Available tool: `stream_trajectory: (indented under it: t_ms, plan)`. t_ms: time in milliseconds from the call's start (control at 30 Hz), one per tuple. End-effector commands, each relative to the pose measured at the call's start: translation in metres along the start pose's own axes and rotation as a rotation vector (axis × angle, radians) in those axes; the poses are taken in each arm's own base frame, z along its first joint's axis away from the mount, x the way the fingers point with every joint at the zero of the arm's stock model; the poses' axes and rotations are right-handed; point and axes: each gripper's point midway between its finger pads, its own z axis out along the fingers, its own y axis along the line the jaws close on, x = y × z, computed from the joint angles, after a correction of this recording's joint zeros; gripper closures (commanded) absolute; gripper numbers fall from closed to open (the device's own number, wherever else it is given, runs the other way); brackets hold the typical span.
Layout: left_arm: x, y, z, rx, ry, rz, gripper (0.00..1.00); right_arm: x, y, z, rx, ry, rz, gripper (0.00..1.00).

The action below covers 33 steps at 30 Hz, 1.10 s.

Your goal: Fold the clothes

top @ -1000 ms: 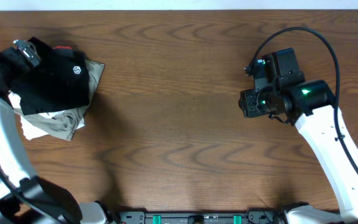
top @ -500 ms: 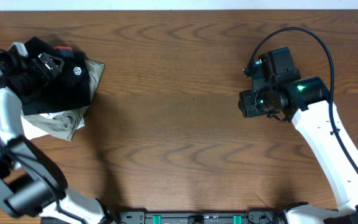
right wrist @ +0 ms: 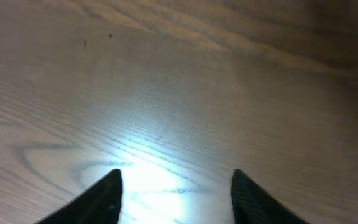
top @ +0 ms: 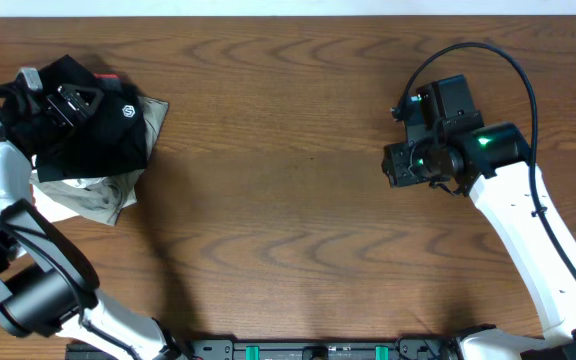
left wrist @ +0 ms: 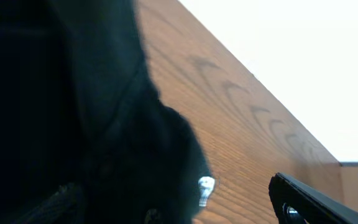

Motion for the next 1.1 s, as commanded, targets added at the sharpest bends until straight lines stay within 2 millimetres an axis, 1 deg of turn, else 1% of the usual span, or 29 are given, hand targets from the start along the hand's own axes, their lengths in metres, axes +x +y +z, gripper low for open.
stream_trajectory:
  t_ms: [0,67,100,133,233,300,367,533,600,667,767,833,900,933,1000,1067]
  plan:
    - [-0.024,-0.073,-0.028,0.041,-0.086,0.203,0.02,-0.007,-0.005,0.000,0.008,-0.027,0.009,0.20]
    - [-0.028,-0.099,-0.041,-0.004,-0.130,0.283,0.02,-0.012,-0.004,-0.001,-0.001,-0.049,0.009,0.05]
    - [-0.028,-0.114,-0.047,-0.021,-0.148,0.323,0.02,-0.015,-0.003,-0.001,-0.002,-0.059,0.008,0.01]
    - [-0.027,-0.130,-0.054,-0.039,-0.168,0.359,0.02,-0.018,-0.003,-0.001,-0.003,-0.074,0.006,0.01]
    - [-0.015,-0.166,-0.065,-0.086,-0.193,0.421,0.02,-0.032,-0.002,-0.002,-0.007,-0.131,0.000,0.01]
    - [0.000,-0.183,-0.067,-0.110,-0.176,0.444,0.02,-0.045,-0.001,-0.004,-0.011,-0.183,-0.006,0.01]
    - [0.022,-0.196,-0.062,-0.126,-0.128,0.460,0.02,-0.059,0.001,-0.008,-0.017,-0.243,-0.012,0.01]
    - [0.062,-0.202,-0.047,-0.157,-0.001,0.465,0.02,-0.087,0.003,-0.016,-0.027,-0.360,-0.023,0.01]
    - [0.070,-0.202,-0.046,-0.159,0.029,0.459,0.02,-0.092,0.002,-0.018,-0.023,-0.382,-0.023,0.01]
    - [0.073,-0.201,-0.046,-0.162,0.042,0.456,0.02,-0.092,-0.006,-0.019,0.011,-0.385,-0.012,0.01]
    - [0.077,-0.203,-0.050,-0.142,0.055,0.445,0.02,-0.083,-0.011,-0.021,0.023,-0.356,0.018,0.01]
    - [0.084,-0.207,-0.057,-0.129,0.070,0.440,0.02,-0.076,-0.011,-0.030,0.021,-0.350,0.049,0.01]
    - [0.090,-0.210,-0.069,-0.131,0.076,0.457,0.01,-0.070,-0.009,-0.045,0.019,-0.364,0.052,0.01]
    - [0.094,-0.213,-0.077,-0.129,0.077,0.490,0.01,-0.064,-0.009,-0.057,0.023,-0.375,0.053,0.01]
    - [0.099,-0.219,-0.093,-0.122,0.059,0.519,0.02,-0.055,-0.015,-0.077,0.056,-0.402,0.079,0.01]
    - [0.107,-0.228,-0.110,-0.098,0.025,0.538,0.02,-0.040,-0.023,-0.097,0.103,-0.442,0.101,0.01]
